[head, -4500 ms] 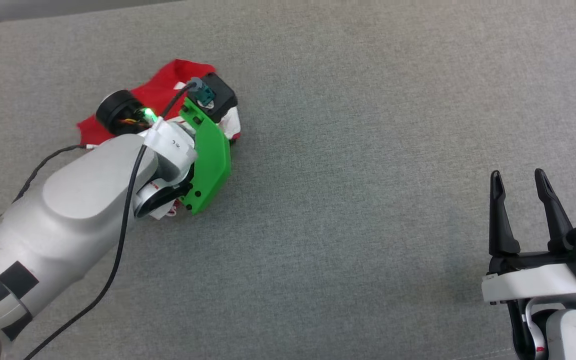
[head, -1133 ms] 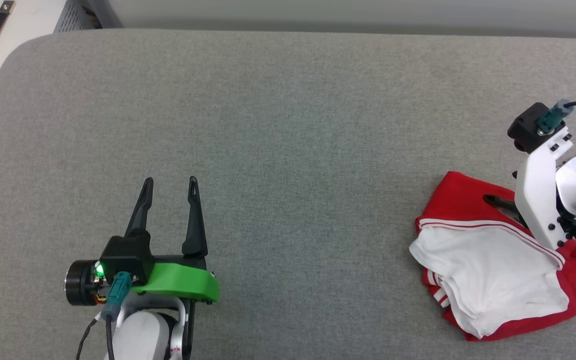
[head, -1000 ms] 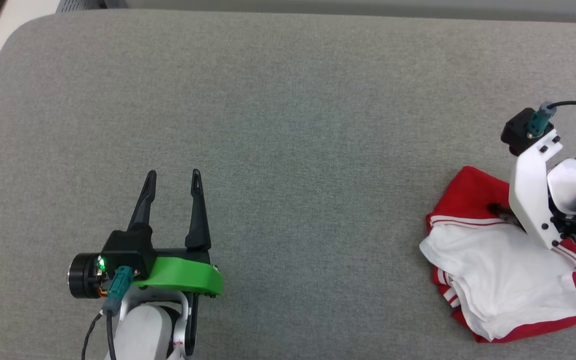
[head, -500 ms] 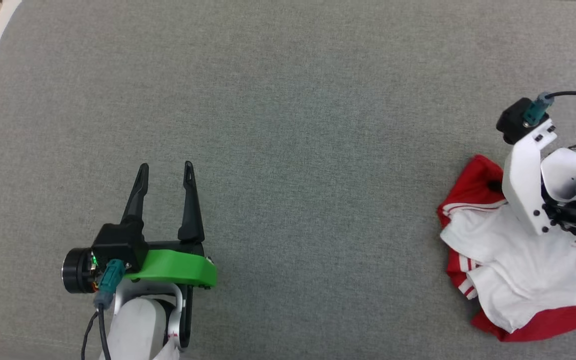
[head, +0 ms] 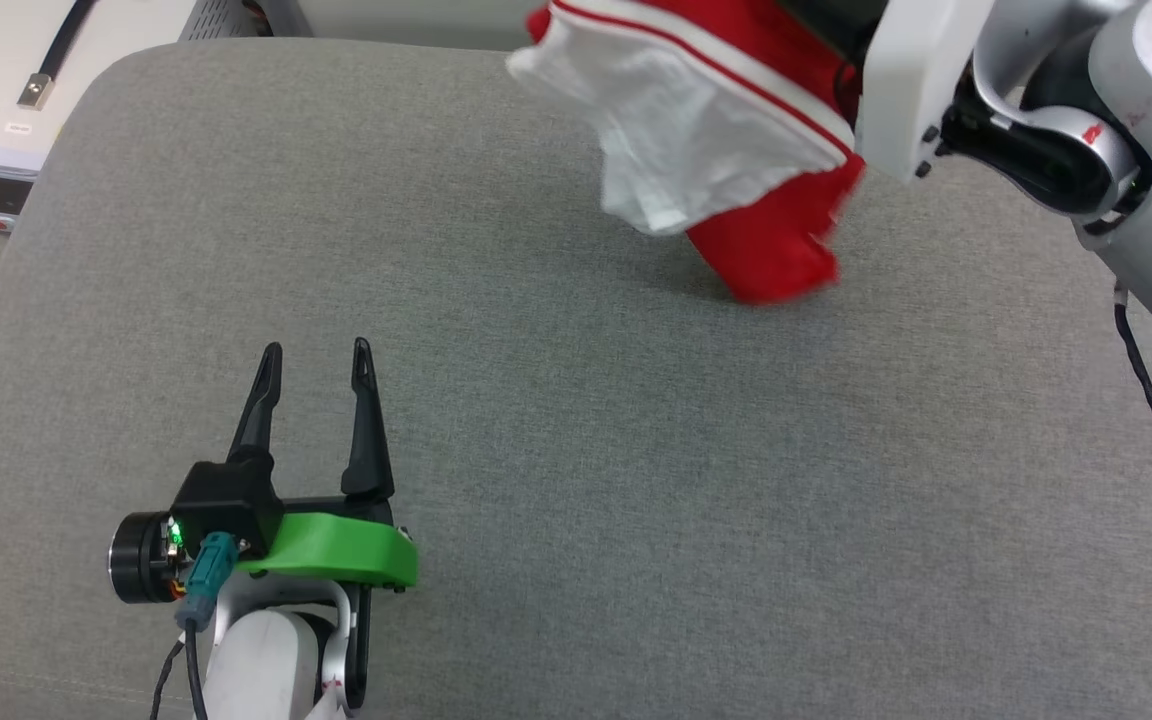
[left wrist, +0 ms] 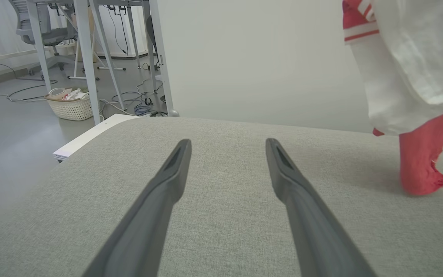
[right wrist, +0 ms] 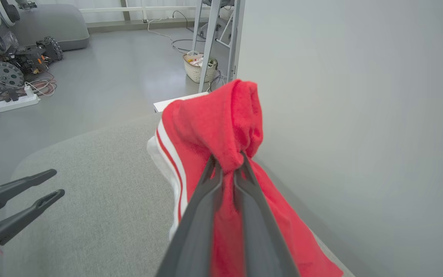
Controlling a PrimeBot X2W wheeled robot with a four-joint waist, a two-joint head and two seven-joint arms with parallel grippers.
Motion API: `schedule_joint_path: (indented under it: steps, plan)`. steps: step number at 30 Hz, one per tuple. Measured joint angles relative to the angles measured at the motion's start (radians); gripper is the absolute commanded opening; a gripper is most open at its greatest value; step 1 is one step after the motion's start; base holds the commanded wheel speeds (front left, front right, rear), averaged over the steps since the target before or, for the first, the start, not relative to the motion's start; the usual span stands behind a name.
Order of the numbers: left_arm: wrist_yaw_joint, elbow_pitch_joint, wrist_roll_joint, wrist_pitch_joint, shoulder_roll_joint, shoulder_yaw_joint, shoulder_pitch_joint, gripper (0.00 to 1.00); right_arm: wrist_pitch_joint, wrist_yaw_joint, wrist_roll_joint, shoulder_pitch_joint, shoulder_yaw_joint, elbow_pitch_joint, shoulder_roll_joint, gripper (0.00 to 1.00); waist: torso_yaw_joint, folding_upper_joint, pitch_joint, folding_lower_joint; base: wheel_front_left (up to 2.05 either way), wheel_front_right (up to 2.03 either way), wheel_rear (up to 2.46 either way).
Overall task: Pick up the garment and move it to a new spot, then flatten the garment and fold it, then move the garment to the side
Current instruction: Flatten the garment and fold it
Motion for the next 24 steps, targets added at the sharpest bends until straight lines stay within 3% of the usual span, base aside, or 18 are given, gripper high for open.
schedule_joint_path:
  steps: [5, 8, 15, 24]
  plan:
    - [-0.004, -0.005, 0.000, 0.000, 0.000, 0.004, 0.012, 1.00, -0.100, 0.000, 0.027, -0.040, -0.004, 0.039, 0.042, 0.00, 0.011, -0.0001, -0.003, 0.0000, 0.00, 0.00, 0.00]
    - [-0.004, -0.005, 0.000, 0.000, 0.000, 0.001, 0.017, 1.00, -0.124, 0.000, 0.025, -0.028, 0.065, 0.037, 0.022, 0.00, 0.006, 0.0000, -0.001, 0.0000, 0.00, 0.00, 0.00]
    - [-0.001, -0.001, -0.004, 0.000, -0.001, 0.000, 0.032, 1.00, -0.170, 0.000, 0.065, 0.176, 0.224, 0.034, -0.114, 0.00, -0.026, 0.0000, -0.002, 0.0000, 0.00, 0.00, 0.00]
    - [0.002, 0.008, -0.014, 0.000, -0.001, -0.015, 0.050, 1.00, -0.364, 0.000, 0.249, 0.460, 0.185, 0.152, -0.290, 0.00, -0.069, 0.0000, -0.032, -0.0001, 0.00, 0.00, 0.00]
